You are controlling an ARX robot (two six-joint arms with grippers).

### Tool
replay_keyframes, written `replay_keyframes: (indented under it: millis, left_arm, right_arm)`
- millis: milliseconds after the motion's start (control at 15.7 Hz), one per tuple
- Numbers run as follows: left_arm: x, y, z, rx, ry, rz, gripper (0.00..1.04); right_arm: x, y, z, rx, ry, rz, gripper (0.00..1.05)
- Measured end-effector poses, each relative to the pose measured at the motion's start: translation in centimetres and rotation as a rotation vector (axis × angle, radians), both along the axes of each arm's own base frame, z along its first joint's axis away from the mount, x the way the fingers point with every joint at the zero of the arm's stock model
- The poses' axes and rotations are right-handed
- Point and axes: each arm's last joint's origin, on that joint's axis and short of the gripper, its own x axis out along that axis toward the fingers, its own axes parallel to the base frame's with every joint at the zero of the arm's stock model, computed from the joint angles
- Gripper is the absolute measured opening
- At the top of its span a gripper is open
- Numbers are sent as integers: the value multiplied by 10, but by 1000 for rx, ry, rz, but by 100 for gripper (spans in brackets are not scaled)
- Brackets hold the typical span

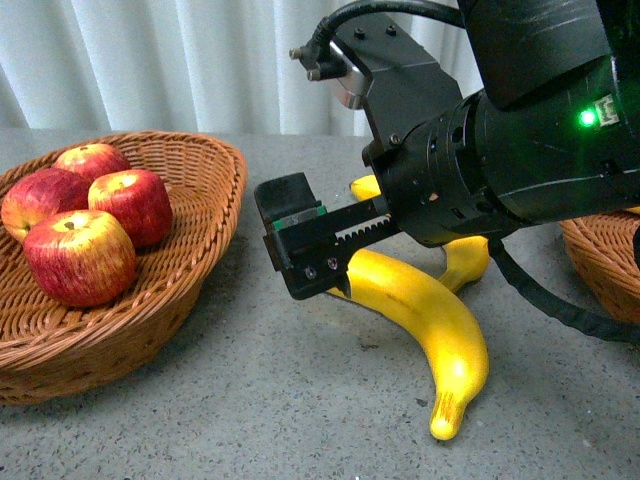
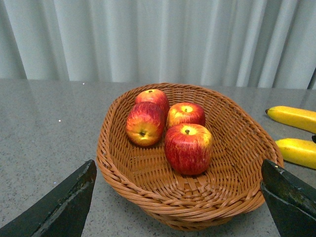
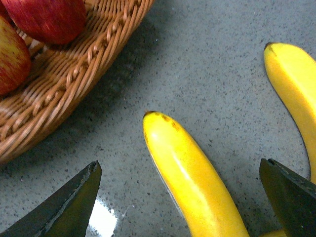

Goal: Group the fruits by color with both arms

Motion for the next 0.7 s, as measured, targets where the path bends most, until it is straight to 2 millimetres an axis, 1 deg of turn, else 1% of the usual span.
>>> replay_keyframes:
  millis: [191, 318, 446, 573, 637, 701]
  left_arm:
    - [0, 0, 0, 0, 0, 0, 98]
    - [0, 0, 0, 0, 0, 0, 98]
    - [0, 0, 0, 0, 0, 0, 98]
    - [0, 0, 0, 0, 0, 0, 98]
    - [0, 0, 0, 0, 0, 0, 98]
    - [0, 0, 0, 0, 0, 0, 98]
  right_arm:
    - [2, -7, -14, -75, 32, 30, 98]
    - [4, -17, -25, -123, 59, 47, 98]
    - [6, -19, -33, -157, 66, 51, 98]
    - [3, -20, -44, -188, 88, 66, 98]
    - [3, -20, -45, -198, 93, 67, 97]
    - [2, -19, -45, -201, 89, 69, 89]
